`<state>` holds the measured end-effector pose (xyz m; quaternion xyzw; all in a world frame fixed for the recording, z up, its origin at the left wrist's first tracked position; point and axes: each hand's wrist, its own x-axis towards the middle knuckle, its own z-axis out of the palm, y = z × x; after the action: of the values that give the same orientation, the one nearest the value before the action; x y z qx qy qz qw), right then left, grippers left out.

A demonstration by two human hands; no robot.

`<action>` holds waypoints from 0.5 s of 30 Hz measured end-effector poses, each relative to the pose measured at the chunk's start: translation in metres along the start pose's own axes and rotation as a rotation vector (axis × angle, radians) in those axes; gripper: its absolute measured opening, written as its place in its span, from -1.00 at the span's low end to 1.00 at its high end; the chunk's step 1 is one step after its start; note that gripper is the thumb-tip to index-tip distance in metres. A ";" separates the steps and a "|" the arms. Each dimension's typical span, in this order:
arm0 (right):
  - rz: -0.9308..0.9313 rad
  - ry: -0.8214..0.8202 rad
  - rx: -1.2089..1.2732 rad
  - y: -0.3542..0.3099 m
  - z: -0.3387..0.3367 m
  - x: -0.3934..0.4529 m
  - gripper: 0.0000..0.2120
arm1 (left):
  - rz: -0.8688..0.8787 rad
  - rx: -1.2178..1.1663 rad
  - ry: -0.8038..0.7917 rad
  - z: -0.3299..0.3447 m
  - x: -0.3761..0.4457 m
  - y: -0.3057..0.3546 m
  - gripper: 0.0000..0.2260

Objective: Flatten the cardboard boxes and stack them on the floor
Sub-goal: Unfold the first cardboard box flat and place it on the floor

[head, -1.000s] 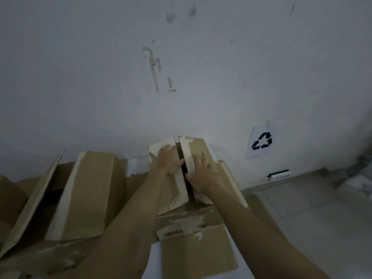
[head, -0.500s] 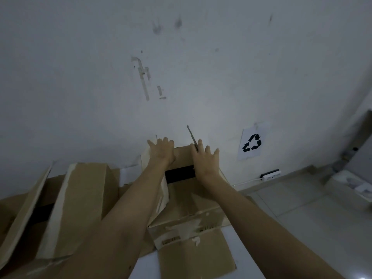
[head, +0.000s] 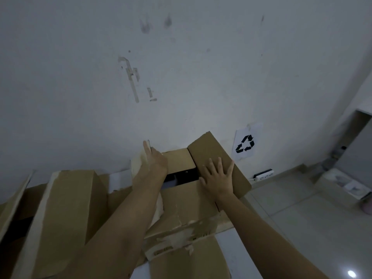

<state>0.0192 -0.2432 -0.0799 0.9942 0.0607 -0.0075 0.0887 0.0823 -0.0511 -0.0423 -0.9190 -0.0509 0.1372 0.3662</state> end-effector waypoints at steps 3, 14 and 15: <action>-0.084 0.024 0.127 -0.004 0.014 0.000 -0.12 | 0.099 -0.034 0.037 -0.004 0.009 0.014 -0.36; -0.096 0.160 0.388 -0.002 0.017 -0.013 -0.27 | 0.318 -0.281 0.269 -0.019 0.017 0.028 -0.64; -0.083 0.185 0.420 -0.002 0.015 -0.014 -0.31 | 0.321 -0.361 0.279 -0.021 0.016 0.026 -0.65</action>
<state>0.0047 -0.2453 -0.0943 0.9840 0.1063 0.0675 -0.1264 0.1036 -0.0811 -0.0490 -0.9757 0.1225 0.0544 0.1735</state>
